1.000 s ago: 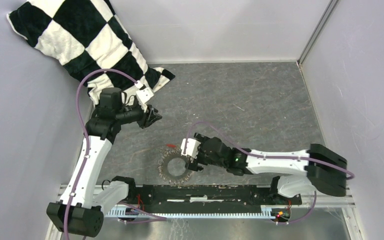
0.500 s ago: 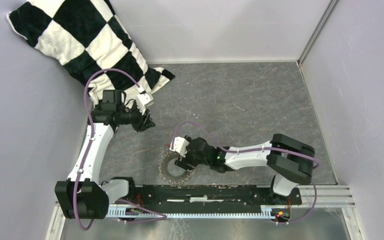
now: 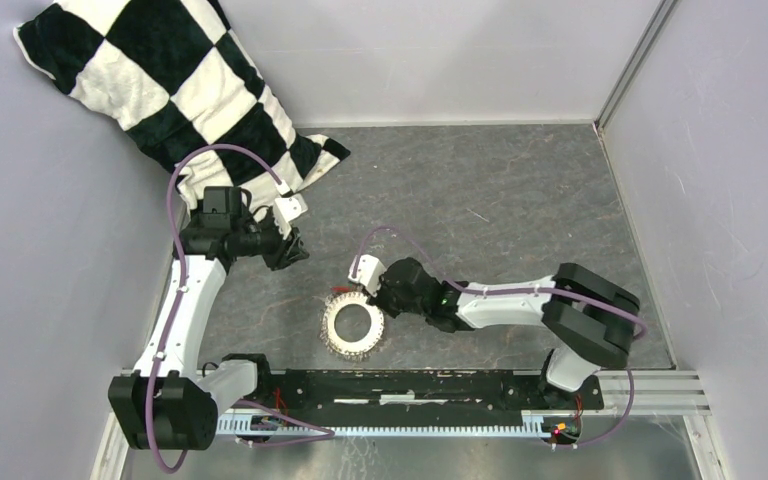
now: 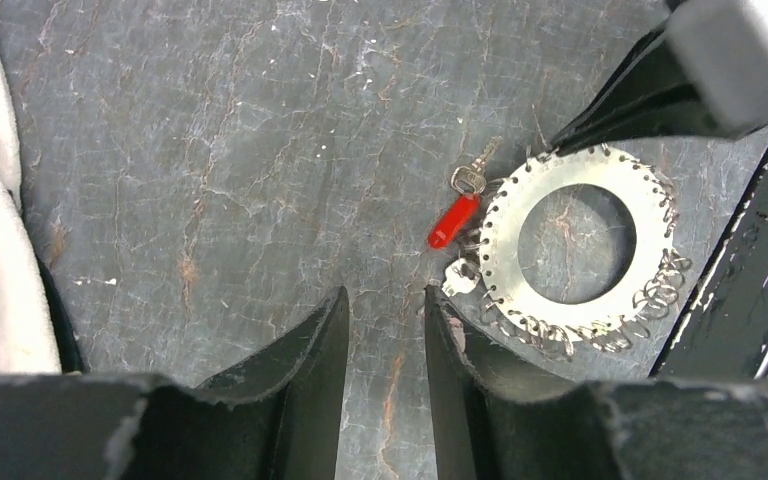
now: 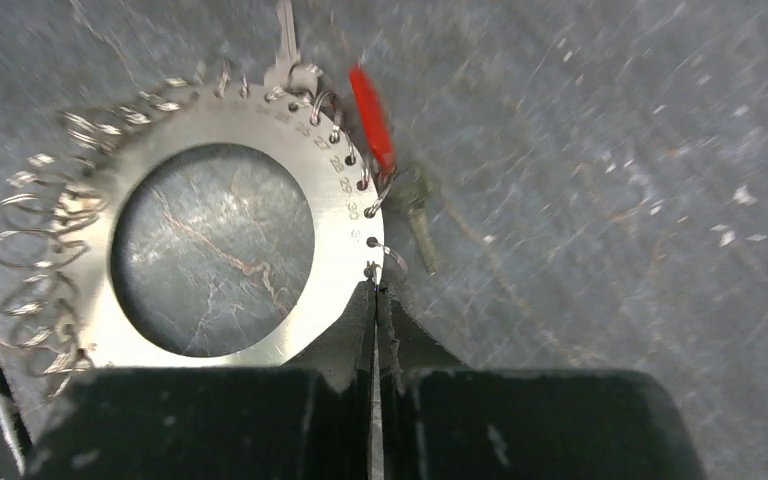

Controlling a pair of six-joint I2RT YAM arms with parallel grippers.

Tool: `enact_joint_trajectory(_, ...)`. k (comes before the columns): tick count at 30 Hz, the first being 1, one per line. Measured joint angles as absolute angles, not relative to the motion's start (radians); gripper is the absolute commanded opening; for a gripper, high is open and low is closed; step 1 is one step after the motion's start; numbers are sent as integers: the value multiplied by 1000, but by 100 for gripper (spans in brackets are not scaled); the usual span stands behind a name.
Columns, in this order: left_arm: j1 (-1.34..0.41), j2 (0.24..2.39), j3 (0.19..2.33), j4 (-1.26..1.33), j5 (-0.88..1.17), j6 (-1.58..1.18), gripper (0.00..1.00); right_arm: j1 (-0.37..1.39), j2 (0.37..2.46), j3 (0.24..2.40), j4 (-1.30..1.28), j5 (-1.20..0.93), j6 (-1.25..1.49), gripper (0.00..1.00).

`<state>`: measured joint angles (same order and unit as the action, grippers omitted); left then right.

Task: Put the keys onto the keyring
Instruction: Pick up the keyring from the center of the board.

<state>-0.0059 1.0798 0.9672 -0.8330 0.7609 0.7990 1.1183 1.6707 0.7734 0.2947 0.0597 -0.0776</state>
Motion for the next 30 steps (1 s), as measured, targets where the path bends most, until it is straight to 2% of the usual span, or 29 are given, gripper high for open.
enact_joint_trajectory(10,-6,1080,963,-867,776,852,39,1084,1460,767,320,-50,-159,0)
enact_joint_trajectory(16,-6,1081,968,-984,845,973,42,1084,1364,775,263,-91,-219,0)
enact_joint_trajectory(17,-6,1082,970,-1007,854,997,45,1084,1349,783,245,-94,-229,1)
enact_joint_trajectory(19,-6,1082,975,-1061,884,1062,60,1084,1322,812,200,-99,-248,1)
enact_joint_trajectory(21,-6,1079,976,-1098,915,1108,70,1083,1298,856,156,-110,-268,1)
enact_joint_trajectory(27,-33,1012,955,-1079,985,1137,73,1082,1267,989,68,-131,-265,1)
enact_joint_trajectory(30,-72,974,947,-1037,999,1092,79,1082,1267,1028,50,-117,-223,1)
